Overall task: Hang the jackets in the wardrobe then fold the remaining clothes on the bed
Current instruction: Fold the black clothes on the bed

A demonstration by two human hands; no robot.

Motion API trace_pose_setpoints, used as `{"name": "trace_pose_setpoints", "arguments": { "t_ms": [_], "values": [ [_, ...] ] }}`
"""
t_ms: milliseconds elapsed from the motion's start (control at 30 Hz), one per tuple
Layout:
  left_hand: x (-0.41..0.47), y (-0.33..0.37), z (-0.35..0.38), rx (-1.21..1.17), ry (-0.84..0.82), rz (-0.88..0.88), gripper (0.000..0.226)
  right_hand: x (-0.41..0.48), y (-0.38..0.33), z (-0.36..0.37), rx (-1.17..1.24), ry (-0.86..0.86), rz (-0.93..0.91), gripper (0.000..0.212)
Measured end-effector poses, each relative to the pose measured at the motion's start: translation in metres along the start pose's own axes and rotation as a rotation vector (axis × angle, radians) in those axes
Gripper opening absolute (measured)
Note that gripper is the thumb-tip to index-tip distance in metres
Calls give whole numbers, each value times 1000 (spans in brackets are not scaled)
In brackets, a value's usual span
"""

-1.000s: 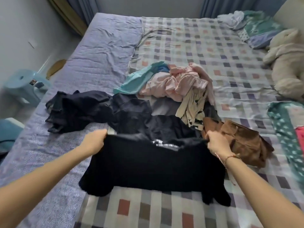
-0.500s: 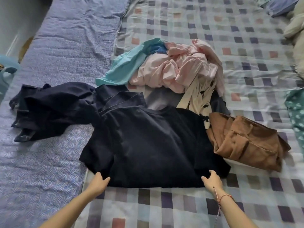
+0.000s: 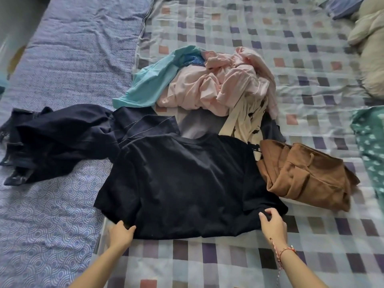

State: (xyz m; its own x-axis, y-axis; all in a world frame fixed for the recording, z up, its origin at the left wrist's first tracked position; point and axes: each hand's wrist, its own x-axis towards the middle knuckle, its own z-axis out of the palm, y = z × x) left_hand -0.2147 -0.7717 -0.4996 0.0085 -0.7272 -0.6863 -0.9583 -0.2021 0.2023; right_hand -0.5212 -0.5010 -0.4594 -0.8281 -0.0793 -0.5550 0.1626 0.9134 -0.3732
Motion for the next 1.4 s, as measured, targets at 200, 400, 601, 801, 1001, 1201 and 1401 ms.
{"name": "trace_pose_setpoints", "arguments": {
  "t_ms": [200,400,601,801,1001,1201,1401],
  "values": [
    [-11,6,-1,-227,88,24,12,-3,-17,-17,35,60,-112,18],
    [-31,10,-4,-305,-2,46,8,-20,-55,-42,353,45,-236,12],
    [-8,16,6,-111,28,-139,72,-30,-98,-73,413,-5,-351,10],
    [-25,9,0,176,89,44,25,-49,-98,-68,251,-196,-302,17],
    [-50,7,-53,201,392,342,31,-69,-117,-94,467,-58,-313,10],
    [-104,41,-149,-349,574,448,35,-82,-144,-169,782,-24,-319,19],
    [-192,96,-270,-1152,447,477,22,-135,-150,-279,1374,-260,-424,18]
  ]
}}
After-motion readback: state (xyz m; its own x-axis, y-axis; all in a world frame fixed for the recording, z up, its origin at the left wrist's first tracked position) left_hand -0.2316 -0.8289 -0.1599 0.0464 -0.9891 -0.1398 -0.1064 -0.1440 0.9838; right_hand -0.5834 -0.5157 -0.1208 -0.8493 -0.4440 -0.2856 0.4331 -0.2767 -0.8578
